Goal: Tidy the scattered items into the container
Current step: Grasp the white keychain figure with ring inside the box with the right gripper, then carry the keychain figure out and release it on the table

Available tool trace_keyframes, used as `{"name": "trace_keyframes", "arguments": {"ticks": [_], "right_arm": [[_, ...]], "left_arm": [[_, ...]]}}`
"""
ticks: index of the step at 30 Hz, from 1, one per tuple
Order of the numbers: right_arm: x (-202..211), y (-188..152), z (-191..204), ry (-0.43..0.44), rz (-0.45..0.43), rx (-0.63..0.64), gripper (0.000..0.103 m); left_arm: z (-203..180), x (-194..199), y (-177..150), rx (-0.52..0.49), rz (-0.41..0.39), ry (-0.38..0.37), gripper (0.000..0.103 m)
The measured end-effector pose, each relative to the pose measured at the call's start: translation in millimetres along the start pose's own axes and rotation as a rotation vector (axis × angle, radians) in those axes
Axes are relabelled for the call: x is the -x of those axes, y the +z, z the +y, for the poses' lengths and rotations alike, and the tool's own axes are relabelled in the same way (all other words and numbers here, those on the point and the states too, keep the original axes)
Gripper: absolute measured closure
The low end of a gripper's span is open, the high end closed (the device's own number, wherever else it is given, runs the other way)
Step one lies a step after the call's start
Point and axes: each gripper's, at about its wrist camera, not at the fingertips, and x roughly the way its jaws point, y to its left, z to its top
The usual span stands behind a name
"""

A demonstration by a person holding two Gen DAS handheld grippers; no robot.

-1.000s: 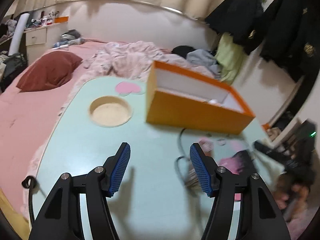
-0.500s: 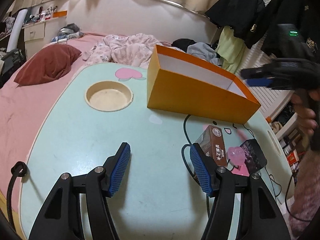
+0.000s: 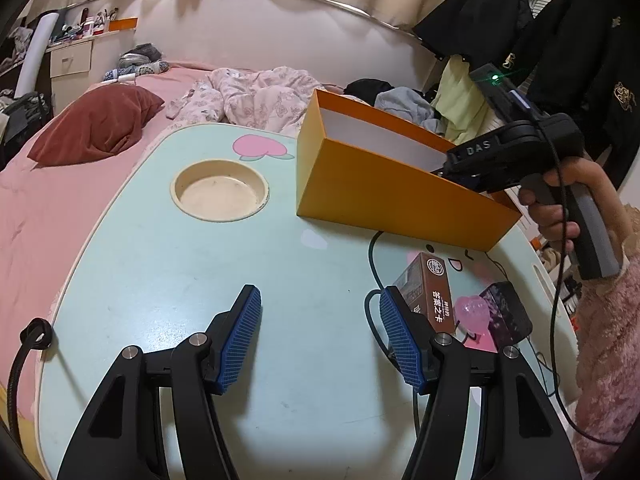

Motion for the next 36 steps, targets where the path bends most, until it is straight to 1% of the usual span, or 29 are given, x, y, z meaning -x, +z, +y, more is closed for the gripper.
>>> {"name": "trace_keyframes", "arguments": {"ticks": [2,5,10,11,14,17,21,23,26,29,33,36], "right_arm": [[-3,5,-5,0.031,0.013,-0.021,0.063],[-3,7,-9,0.040,0.016,-0.035,0.069],[2,1,-5,0.045,-0.034,-0.057,0.069],[5,0,-4,0.051,-0.056,-0.059,0.069],[26,-6,-1,0.064,-0.165,-0.065,0.069],[60,-21,0,0.121,-0.280,-0.073,0.069],[104,-61,9,0.177,-0.411,-0.037,0.069],[116,-82,18,0.203,-0.437,-0.005,0.069],[120,-116,34,0.242,-0.433,0.053,0.069],[105,-144,45,0.268,-0.389,0.085,0.069],[74,-157,42,0.309,-0.313,0.067,0.069],[61,-157,33,0.290,-0.294,0.033,0.069]], "left_arm": [[1,0,1,0.003,0.000,-0.001,0.040],[0,0,2,0.008,-0.005,0.002,0.040],[0,-1,0,0.003,0.005,0.001,0.040],[0,-1,0,0.004,0.004,0.000,0.040],[2,-1,0,0.013,0.002,-0.005,0.040],[3,-1,0,0.020,0.000,-0.006,0.040],[3,-1,0,0.024,-0.006,-0.007,0.040],[3,0,0,0.028,-0.015,-0.007,0.040],[5,1,0,0.035,-0.023,-0.005,0.040],[5,1,0,0.035,-0.020,-0.005,0.040],[5,1,1,0.032,-0.021,-0.003,0.040],[5,1,1,0.036,-0.021,-0.003,0.040]]}}
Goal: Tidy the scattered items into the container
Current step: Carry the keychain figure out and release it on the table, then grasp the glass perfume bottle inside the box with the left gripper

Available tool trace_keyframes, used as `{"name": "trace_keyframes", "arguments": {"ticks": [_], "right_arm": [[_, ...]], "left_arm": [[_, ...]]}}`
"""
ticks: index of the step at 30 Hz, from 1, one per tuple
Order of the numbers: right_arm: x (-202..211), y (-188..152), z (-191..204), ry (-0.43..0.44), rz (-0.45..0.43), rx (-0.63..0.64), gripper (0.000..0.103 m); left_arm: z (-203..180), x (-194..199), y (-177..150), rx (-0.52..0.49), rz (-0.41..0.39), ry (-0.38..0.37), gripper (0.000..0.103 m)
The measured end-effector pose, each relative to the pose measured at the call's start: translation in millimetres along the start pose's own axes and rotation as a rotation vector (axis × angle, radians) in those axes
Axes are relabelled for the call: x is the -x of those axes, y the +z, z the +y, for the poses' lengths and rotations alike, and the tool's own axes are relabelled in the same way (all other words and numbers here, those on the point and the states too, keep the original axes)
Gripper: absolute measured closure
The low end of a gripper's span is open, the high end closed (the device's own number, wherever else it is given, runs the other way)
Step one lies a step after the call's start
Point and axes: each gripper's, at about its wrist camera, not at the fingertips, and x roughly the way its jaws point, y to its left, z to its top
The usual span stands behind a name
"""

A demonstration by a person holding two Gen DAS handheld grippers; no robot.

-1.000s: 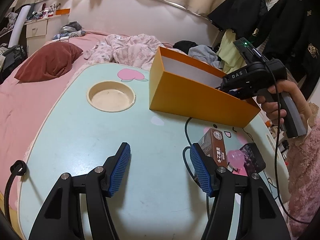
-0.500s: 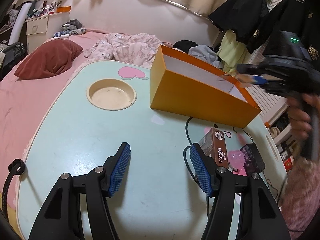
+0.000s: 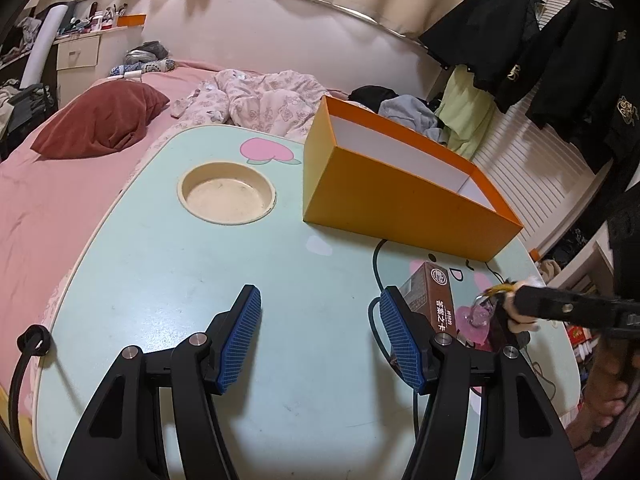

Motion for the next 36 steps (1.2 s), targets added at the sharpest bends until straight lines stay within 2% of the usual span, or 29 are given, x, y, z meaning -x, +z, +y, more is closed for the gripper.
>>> {"name": "trace_keyframes", "arguments": {"ticks": [5,10,12,14,16,21,25,29,31,33,36], "right_arm": [[-14,-5,-9,-0.009,0.043,-0.020,0.069],[-13,-6,1,0.017,0.007,0.007,0.067],[-7,-6,3,0.045,-0.033,0.012,0.057],[2,-6,6,0.113,-0.076,0.019,0.049],[9,-8,5,0.143,-0.092,0.025,0.048],[28,-17,-11,0.022,-0.205,0.007,0.048],[47,-29,-31,-0.038,-0.286,-0.015,0.048],[63,-47,-45,-0.157,-0.333,-0.018,0.043],[66,-54,-54,-0.161,-0.322,-0.017,0.043],[64,-57,-60,-0.143,-0.296,-0.016,0.042],[61,-62,-68,-0.094,-0.285,-0.019,0.042]], "left_arm": [[-1,1,-1,-0.002,-0.001,0.000,0.040],[-1,1,0,-0.005,-0.002,0.002,0.040],[-1,1,0,-0.004,-0.006,0.000,0.040],[-1,1,-1,-0.002,-0.007,-0.001,0.040],[-1,1,-1,-0.003,-0.008,0.001,0.040],[-3,3,0,-0.014,-0.017,0.010,0.040],[-7,12,4,-0.031,-0.066,0.014,0.040],[-22,26,24,-0.069,-0.109,0.019,0.040],[-38,35,40,-0.108,-0.121,-0.010,0.040],[-62,38,56,-0.165,-0.099,-0.024,0.040],[-103,27,80,-0.246,-0.004,-0.053,0.040]]}}
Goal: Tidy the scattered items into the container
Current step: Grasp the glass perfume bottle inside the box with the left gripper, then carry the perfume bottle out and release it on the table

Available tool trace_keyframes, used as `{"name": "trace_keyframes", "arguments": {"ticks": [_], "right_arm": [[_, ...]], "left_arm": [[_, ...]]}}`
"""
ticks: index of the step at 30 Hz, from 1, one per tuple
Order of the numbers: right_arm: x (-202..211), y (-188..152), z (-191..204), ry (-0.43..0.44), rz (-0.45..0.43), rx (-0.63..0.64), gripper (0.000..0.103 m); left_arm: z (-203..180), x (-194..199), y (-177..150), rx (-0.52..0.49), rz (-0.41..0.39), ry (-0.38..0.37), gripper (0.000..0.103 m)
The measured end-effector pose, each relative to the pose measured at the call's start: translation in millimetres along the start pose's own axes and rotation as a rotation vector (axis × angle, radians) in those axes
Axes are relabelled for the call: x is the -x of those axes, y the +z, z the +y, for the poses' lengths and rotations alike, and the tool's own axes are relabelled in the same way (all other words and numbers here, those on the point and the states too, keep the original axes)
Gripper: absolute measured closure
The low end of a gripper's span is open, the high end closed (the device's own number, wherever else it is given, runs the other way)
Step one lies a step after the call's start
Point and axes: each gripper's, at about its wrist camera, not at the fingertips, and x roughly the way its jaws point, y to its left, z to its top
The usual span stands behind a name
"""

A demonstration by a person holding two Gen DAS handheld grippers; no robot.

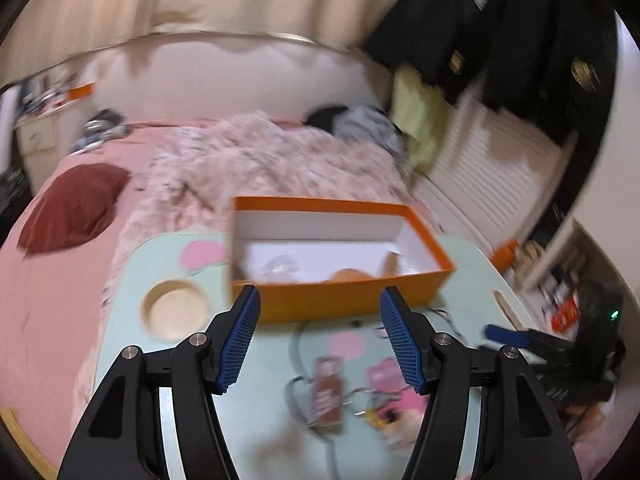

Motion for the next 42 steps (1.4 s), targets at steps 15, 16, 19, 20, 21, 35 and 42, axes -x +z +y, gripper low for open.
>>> {"name": "trace_keyframes", "arguments": {"ticks": [15,16,19,20,21,35,42], "right_arm": [[-2,-4,-18,0.124,-0.014,-0.110,0.039],[-1,-5,-18,0.127,-0.016,-0.112,0.039],[0,-5,-18,0.134,-0.020,-0.112,0.038],[-1,-5,-19,0.135,-0.020,-0.114,0.038],[-1,-5,-19,0.136,-0.019,-0.116,0.038],[-3,-6,-22,0.146,-0.011,-0.132,0.036],[-4,-6,-20,0.139,-0.010,-0.126,0.036]], "left_arm": [[-69,-202,71,-0.181,0.522,-0.062,0.060],[-70,-210,69,-0.193,0.533,-0.041,0.061],[-77,-227,61,-0.206,0.576,-0.035,0.062],[-80,-228,59,-0.212,0.570,-0.034,0.062],[-82,-228,59,-0.225,0.566,-0.023,0.064],[-40,-192,79,-0.149,0.460,-0.028,0.085],[-54,-99,82,-0.151,0.332,-0.206,0.085]]}}
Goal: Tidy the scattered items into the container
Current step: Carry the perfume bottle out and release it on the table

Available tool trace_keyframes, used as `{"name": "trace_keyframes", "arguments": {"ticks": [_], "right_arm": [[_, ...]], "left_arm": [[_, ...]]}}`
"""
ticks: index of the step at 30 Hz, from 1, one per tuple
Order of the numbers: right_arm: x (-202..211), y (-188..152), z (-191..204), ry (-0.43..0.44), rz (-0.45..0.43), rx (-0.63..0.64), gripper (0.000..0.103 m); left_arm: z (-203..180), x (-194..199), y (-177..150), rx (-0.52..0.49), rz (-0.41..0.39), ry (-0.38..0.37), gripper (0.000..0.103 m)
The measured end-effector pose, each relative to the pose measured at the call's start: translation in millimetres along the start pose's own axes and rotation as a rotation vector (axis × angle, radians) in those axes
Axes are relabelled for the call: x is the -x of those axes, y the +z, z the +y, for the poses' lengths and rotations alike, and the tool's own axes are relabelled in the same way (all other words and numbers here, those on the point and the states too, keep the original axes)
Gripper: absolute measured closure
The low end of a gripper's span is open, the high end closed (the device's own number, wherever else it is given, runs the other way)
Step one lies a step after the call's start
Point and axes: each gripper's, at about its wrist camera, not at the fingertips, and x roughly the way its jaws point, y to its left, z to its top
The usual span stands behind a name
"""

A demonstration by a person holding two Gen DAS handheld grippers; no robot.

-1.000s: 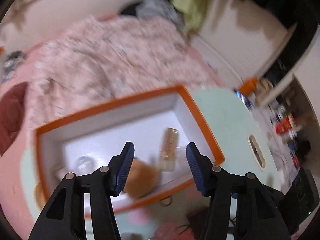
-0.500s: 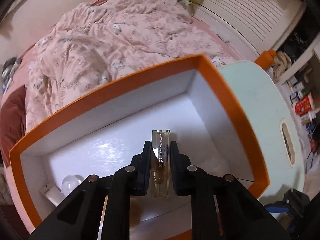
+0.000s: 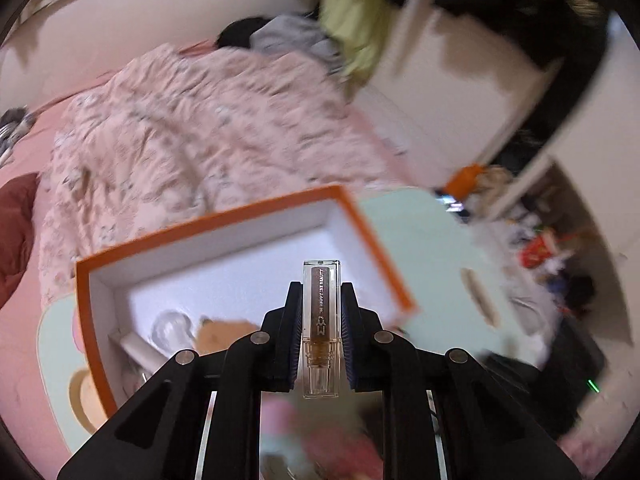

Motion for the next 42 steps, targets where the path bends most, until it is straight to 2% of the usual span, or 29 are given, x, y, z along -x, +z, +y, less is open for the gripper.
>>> {"name": "trace_keyframes", "arguments": {"ticks": [3,7,9,12,16,19,23,25,28,31,32,34,37,40,42], "right_arm": [[-1,0,1,-0.002,0.001,-0.001,0.036],[-1,0,1,-0.006,0.005,0.003,0.036],[-2,0,1,-0.011,0.008,0.006,0.036],[-2,-1,2,-0.021,0.011,0.012,0.036],[-3,-2,3,-0.033,0.013,0.019,0.036],[-4,-2,4,-0.043,0.012,0.024,0.036],[-2,-3,11,-0.045,0.005,0.061,0.036],[-3,1,16,-0.035,0.018,0.081,0.037],[-2,18,28,-0.017,0.048,0.115,0.041],[6,54,54,-0.064,0.040,0.181,0.042],[4,68,62,-0.111,0.065,0.195,0.046],[-9,93,76,-0.189,0.154,0.221,0.051],[-45,128,84,-0.220,0.335,0.248,0.052],[-91,149,78,-0.297,0.526,0.242,0.053],[-116,153,75,-0.344,0.628,0.243,0.062]], "left_arm": [[-13,21,-27,-0.031,-0.013,-0.021,0.085],[-14,23,-66,-0.015,0.004,-0.016,0.085],[-13,19,-80,-0.011,-0.011,0.042,0.085],[-10,10,-92,-0.022,-0.039,0.117,0.085],[-2,-4,-98,0.007,-0.024,0.093,0.084],[-2,4,-106,0.014,-0.112,0.102,0.083],[0,22,-122,0.032,-0.260,0.012,0.080],[8,29,-134,0.063,-0.317,0.016,0.069],[24,36,-152,0.116,-0.386,0.001,0.067],[42,50,-174,0.195,-0.522,0.013,0.066],[48,55,-181,0.215,-0.570,0.033,0.064],[61,61,-197,0.261,-0.634,0.004,0.044],[76,59,-209,0.314,-0.643,-0.052,0.043],[80,53,-210,0.328,-0.622,-0.062,0.043],[79,52,-209,0.313,-0.618,-0.066,0.043]]}}
